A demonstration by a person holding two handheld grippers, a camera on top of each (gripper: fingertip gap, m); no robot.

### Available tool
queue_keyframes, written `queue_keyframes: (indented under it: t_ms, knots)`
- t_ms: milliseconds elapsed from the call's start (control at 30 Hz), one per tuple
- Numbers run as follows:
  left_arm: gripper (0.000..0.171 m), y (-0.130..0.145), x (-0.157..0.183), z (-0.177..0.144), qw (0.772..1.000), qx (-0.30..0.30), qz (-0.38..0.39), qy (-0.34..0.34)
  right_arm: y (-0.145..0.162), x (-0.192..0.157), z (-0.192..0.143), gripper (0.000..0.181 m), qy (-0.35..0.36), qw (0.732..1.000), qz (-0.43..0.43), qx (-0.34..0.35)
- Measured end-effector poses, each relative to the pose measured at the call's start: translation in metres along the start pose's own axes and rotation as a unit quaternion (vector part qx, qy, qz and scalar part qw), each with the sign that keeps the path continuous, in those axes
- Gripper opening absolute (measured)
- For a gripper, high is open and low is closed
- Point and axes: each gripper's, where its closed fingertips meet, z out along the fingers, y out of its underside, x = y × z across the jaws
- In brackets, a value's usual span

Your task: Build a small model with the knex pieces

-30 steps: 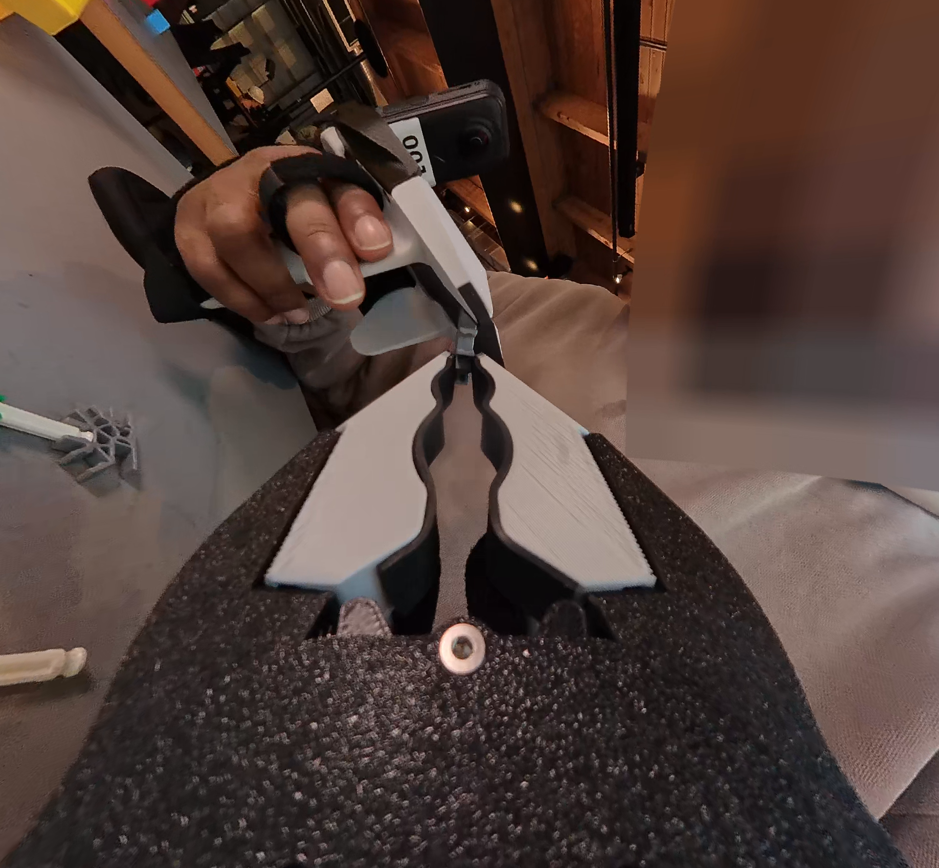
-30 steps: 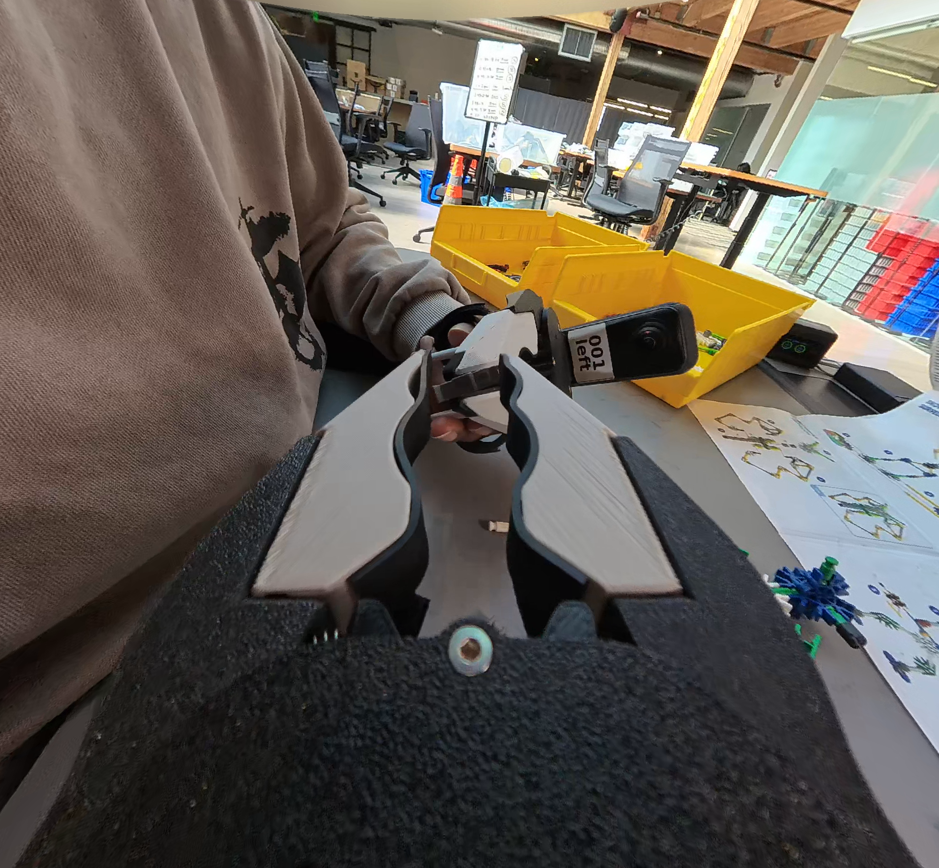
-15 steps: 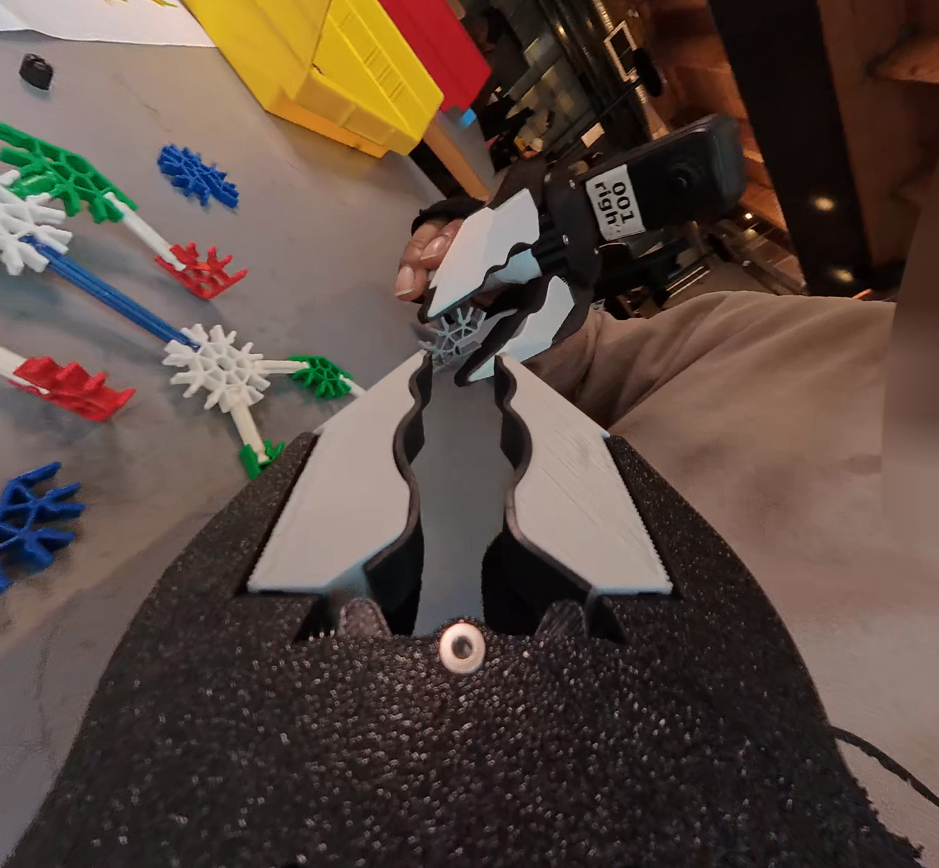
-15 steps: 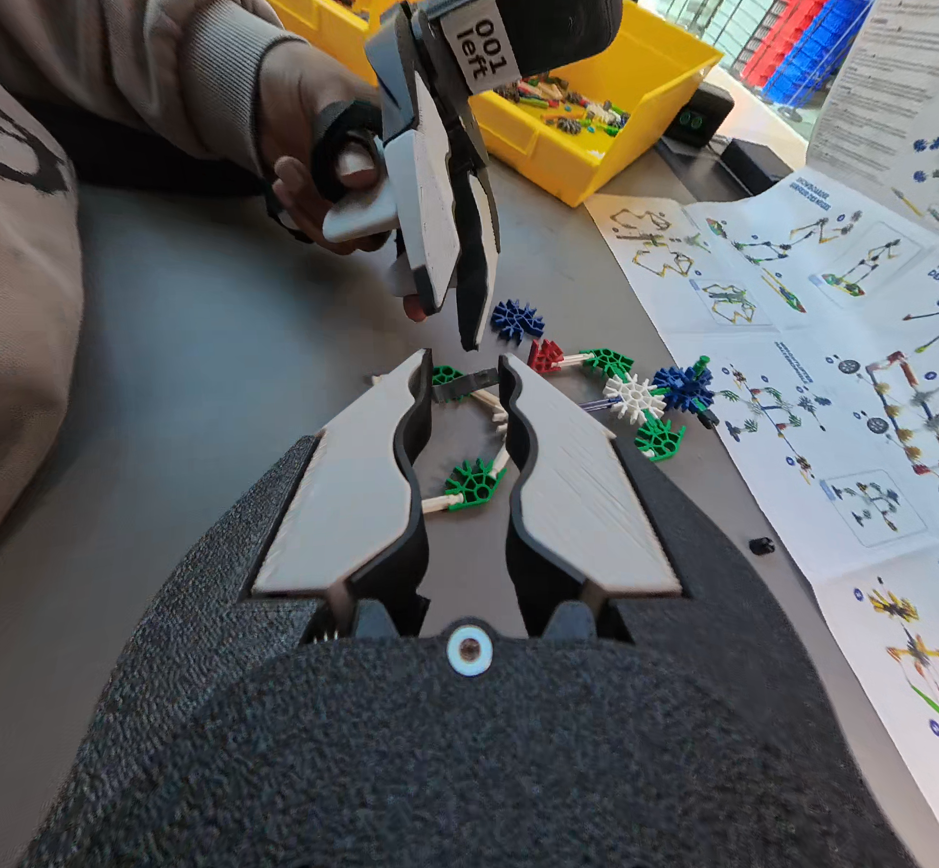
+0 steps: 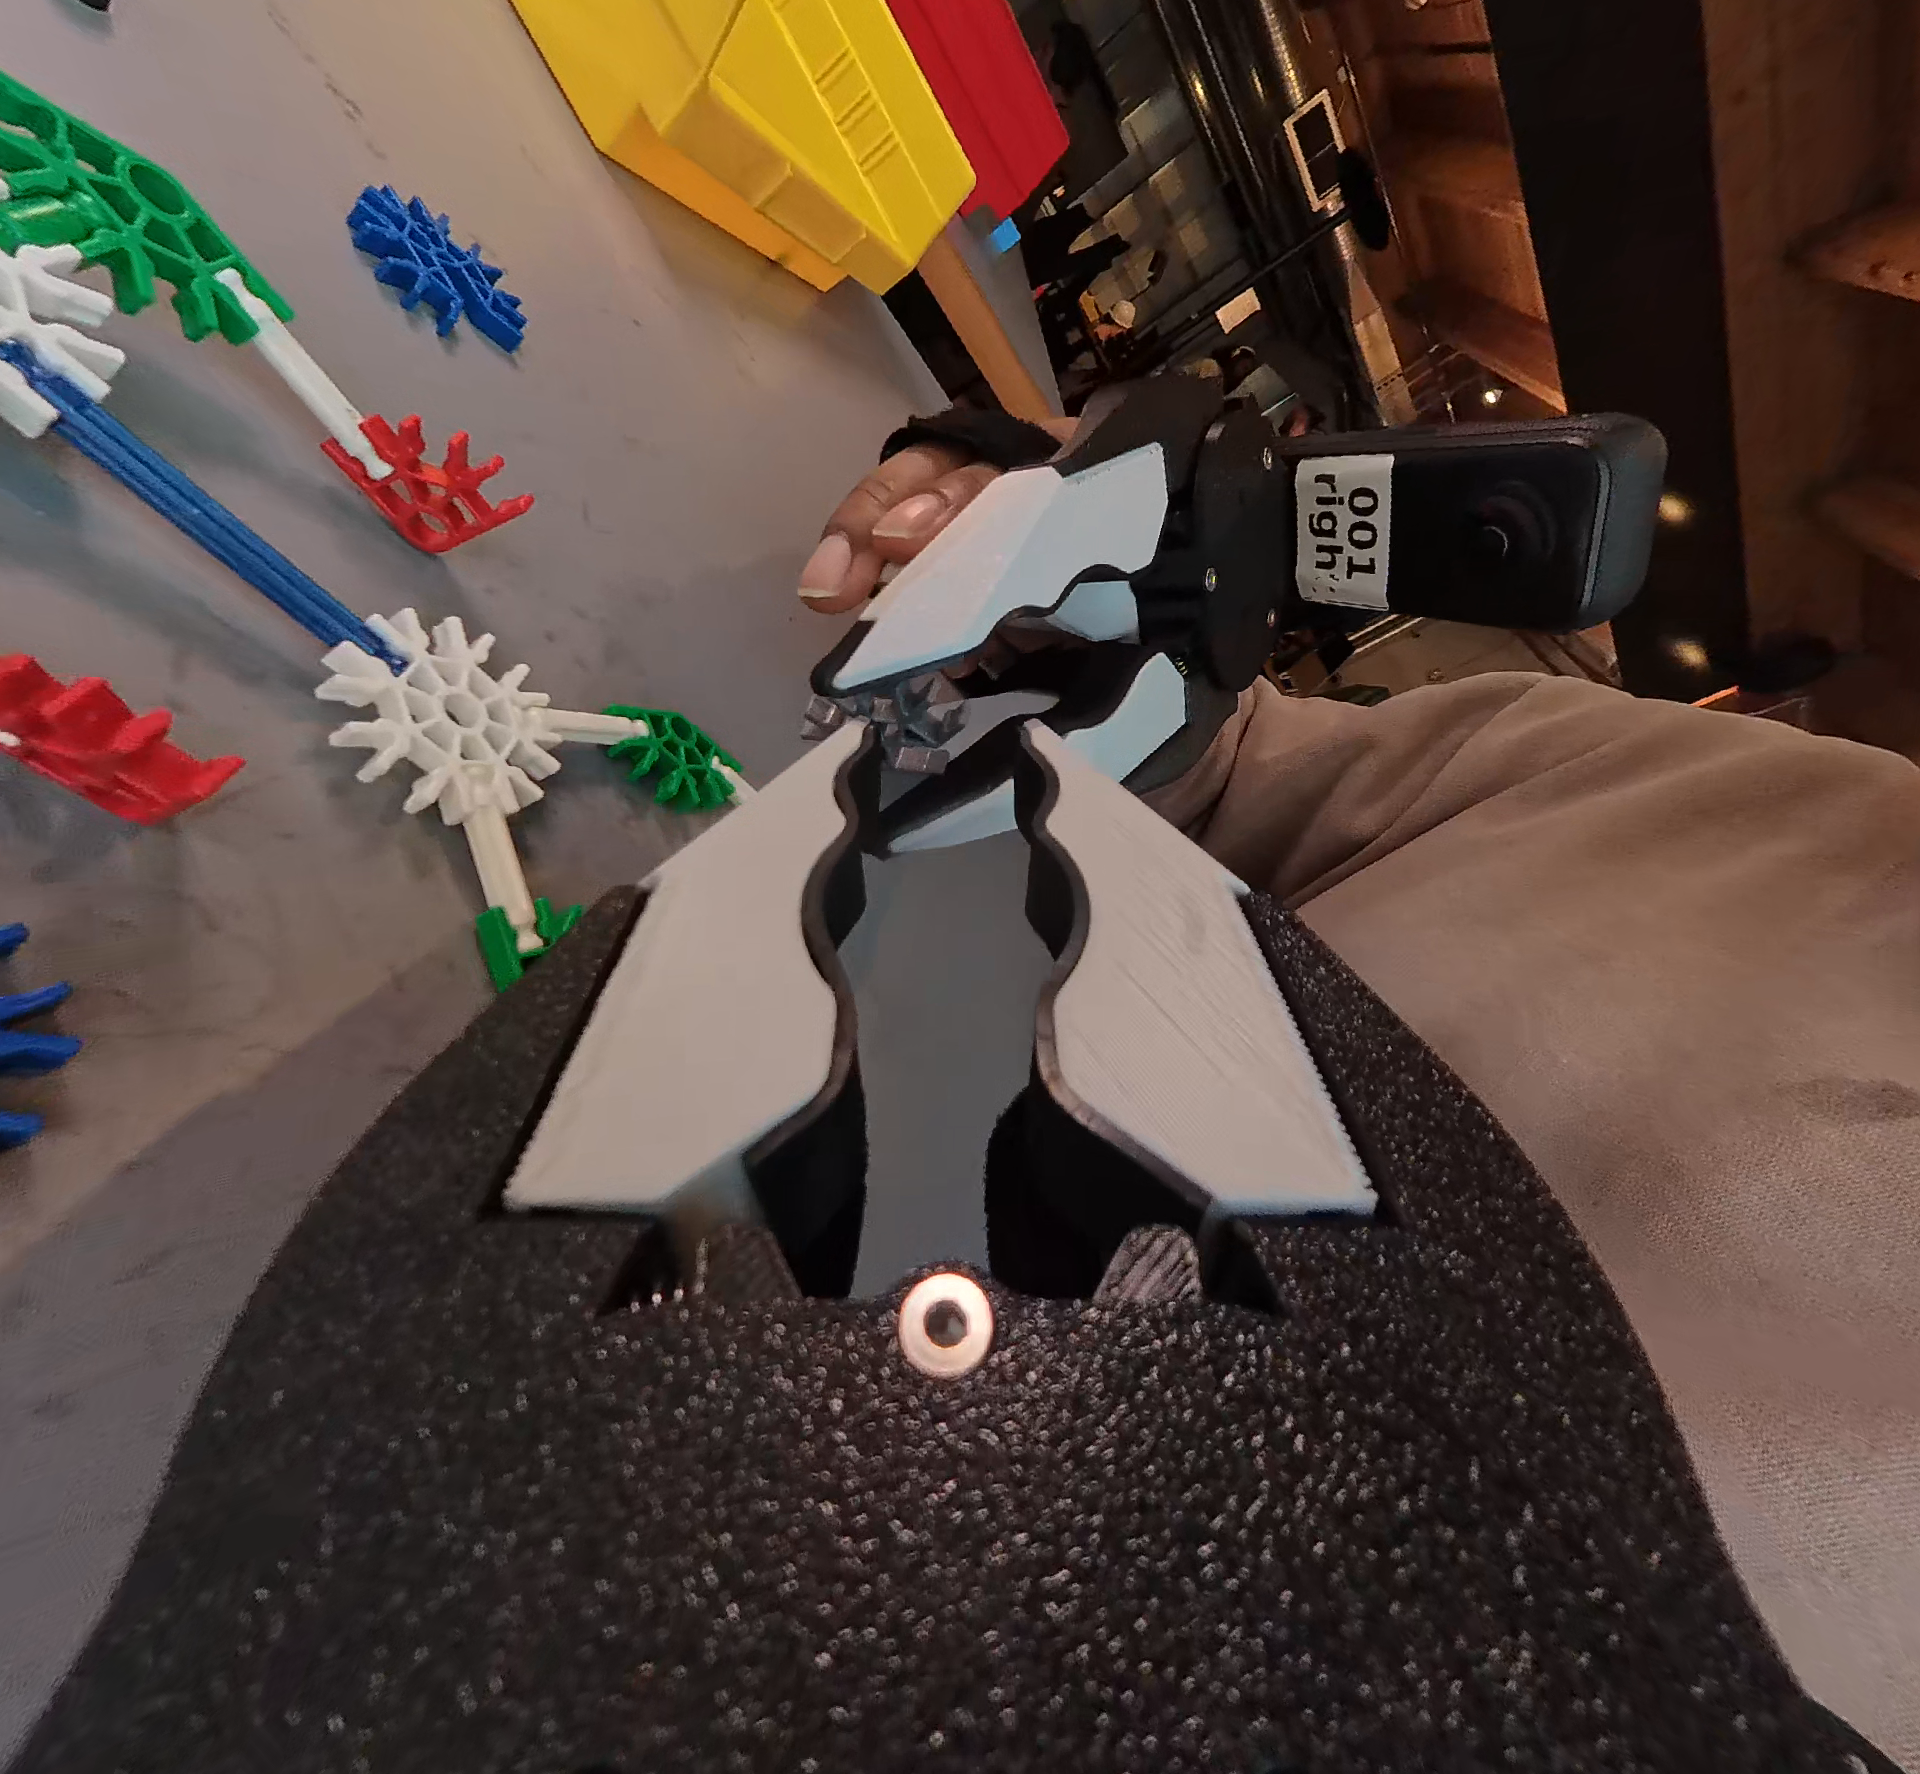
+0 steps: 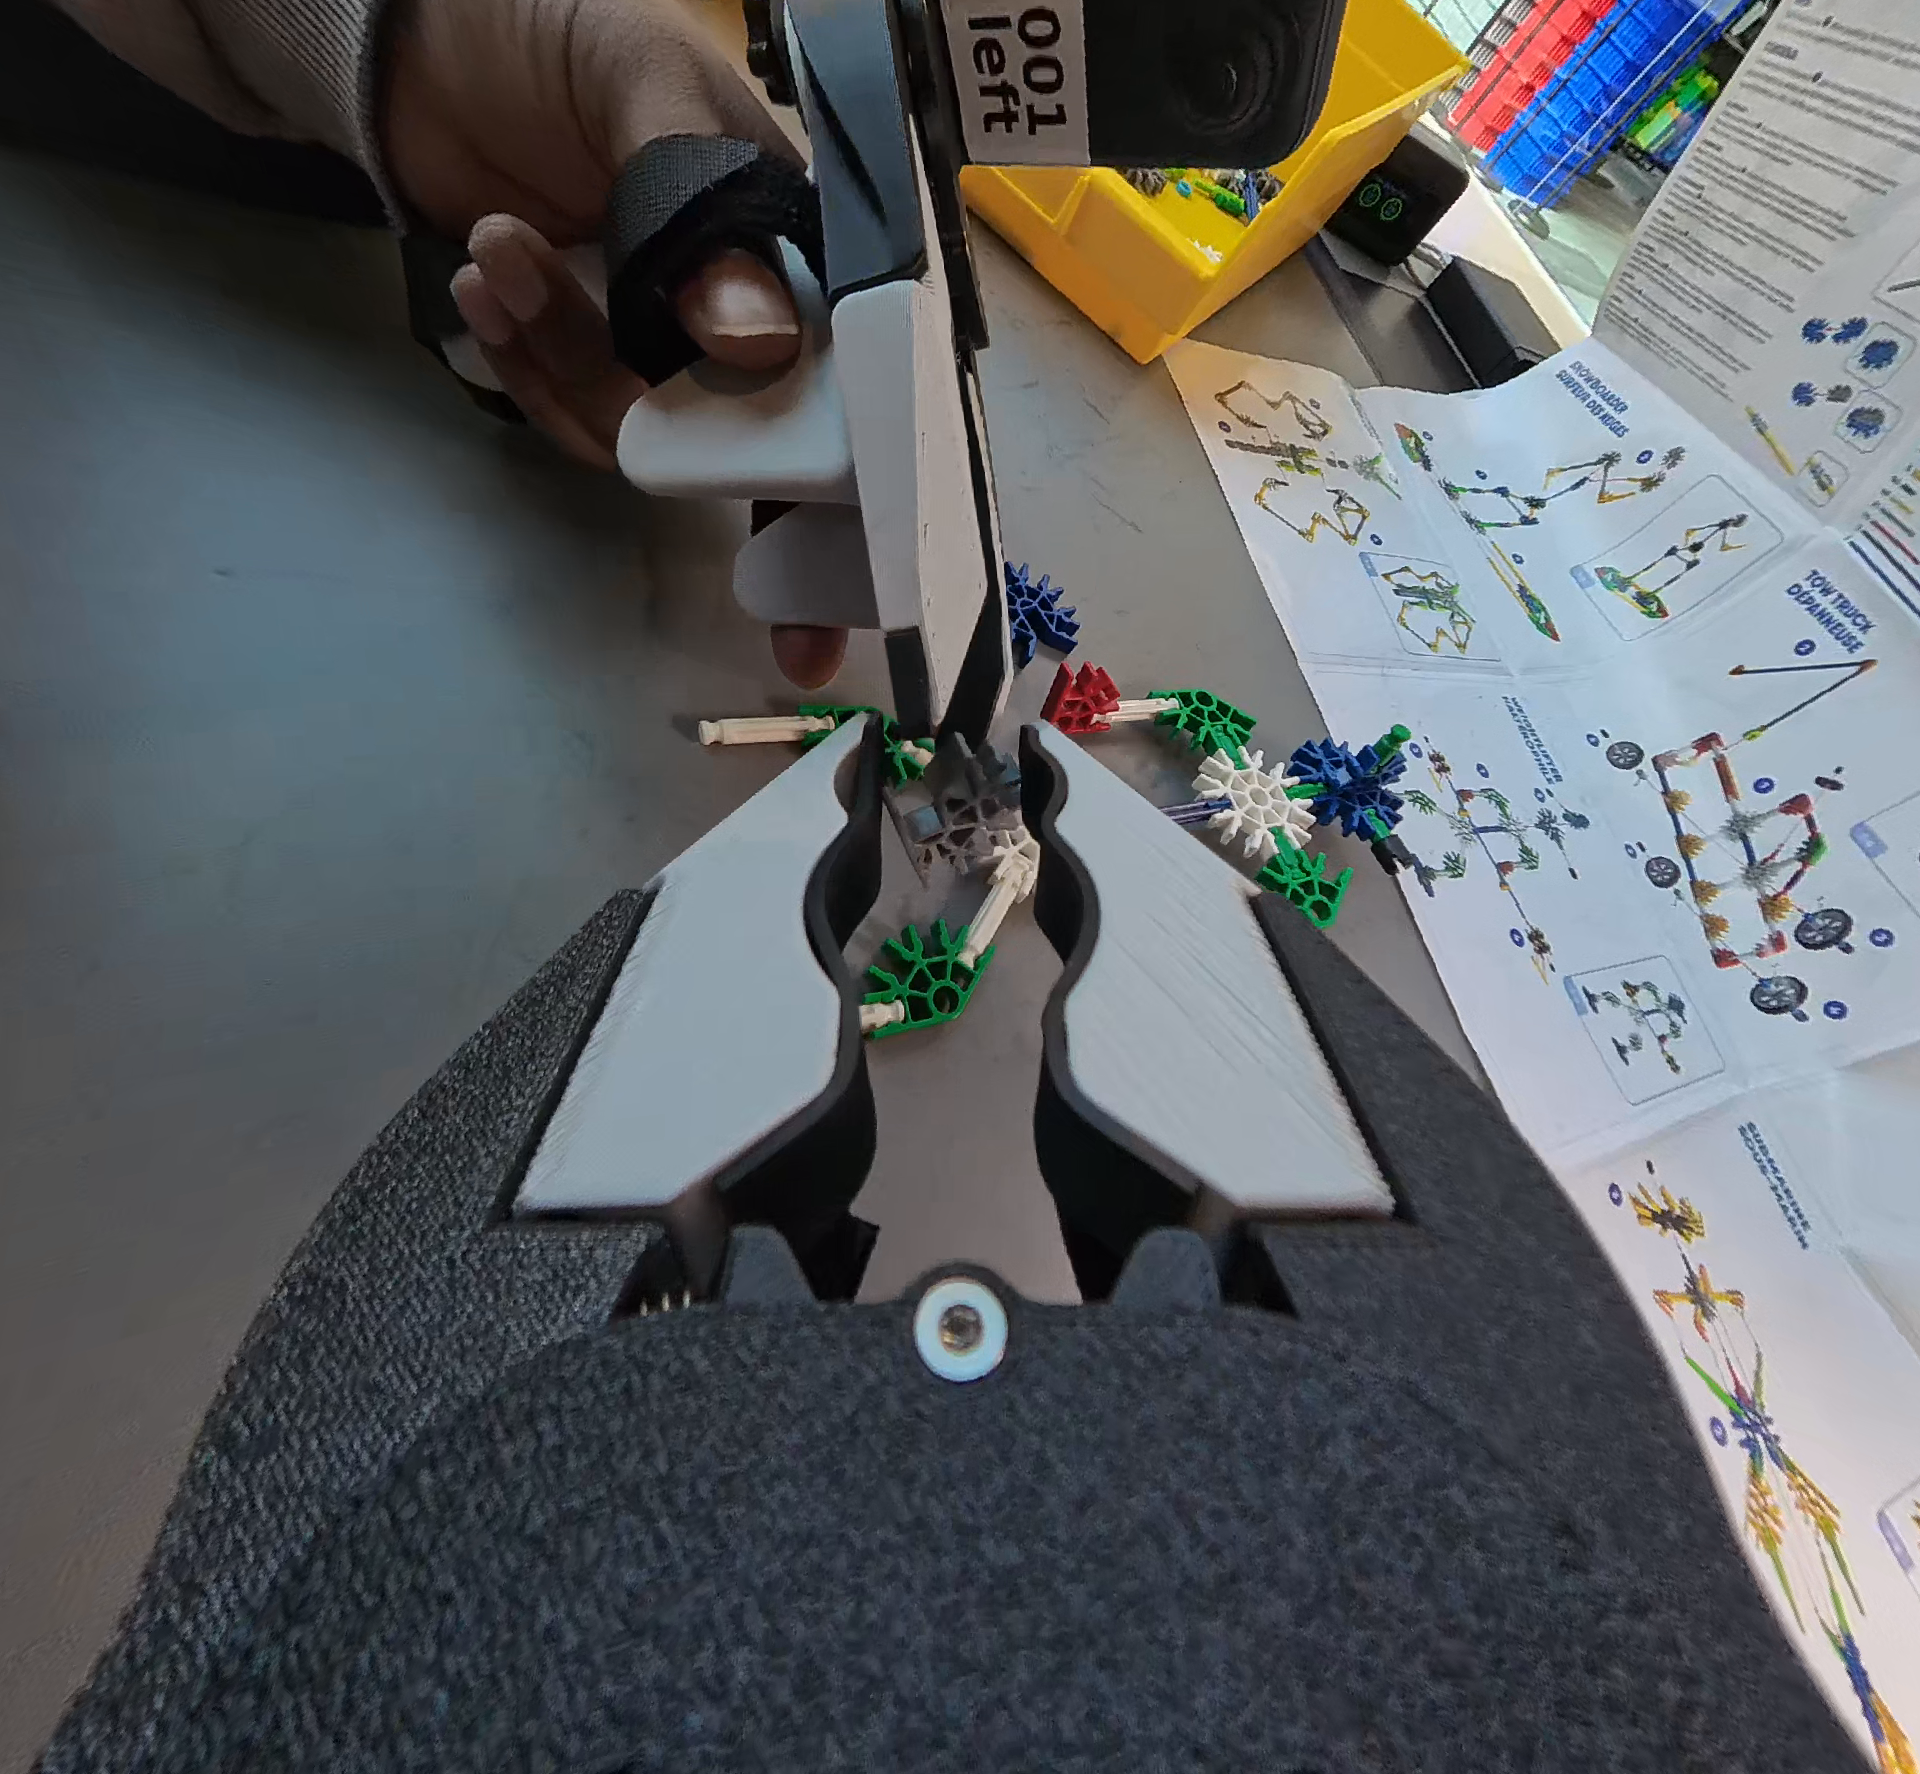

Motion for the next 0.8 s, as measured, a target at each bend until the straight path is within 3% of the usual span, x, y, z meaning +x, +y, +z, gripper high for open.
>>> queue_keyframes:
  t_ms: [233, 333, 500, 800]
  knots:
    - [0.001, -0.007, 0.004, -0.008, 0.999, 0.024, -0.026, 0.036, -0.004, 0.003, -0.005, 0.024, 0.011, 1.000, -0.005, 0.020]
    - [0.003, -0.005, 0.000, -0.008, 1.000, 0.017, -0.011, 0.013, -0.002, 0.003, -0.004, 0.024, 0.015, 1.000, -0.014, 0.011]
    - [0.027, 0.005, 0.000, 0.003, 1.000, -0.011, 0.009, -0.007, -0.004, -0.003, 0.001, 0.024, 0.010, 1.000, -0.027, 0.010]
    - [0.008, 0.007, 0.003, 0.002, 1.000, -0.012, -0.011, 0.018, -0.010, -0.008, 0.000, 0.024, 0.004, 0.999, -0.031, 0.029]
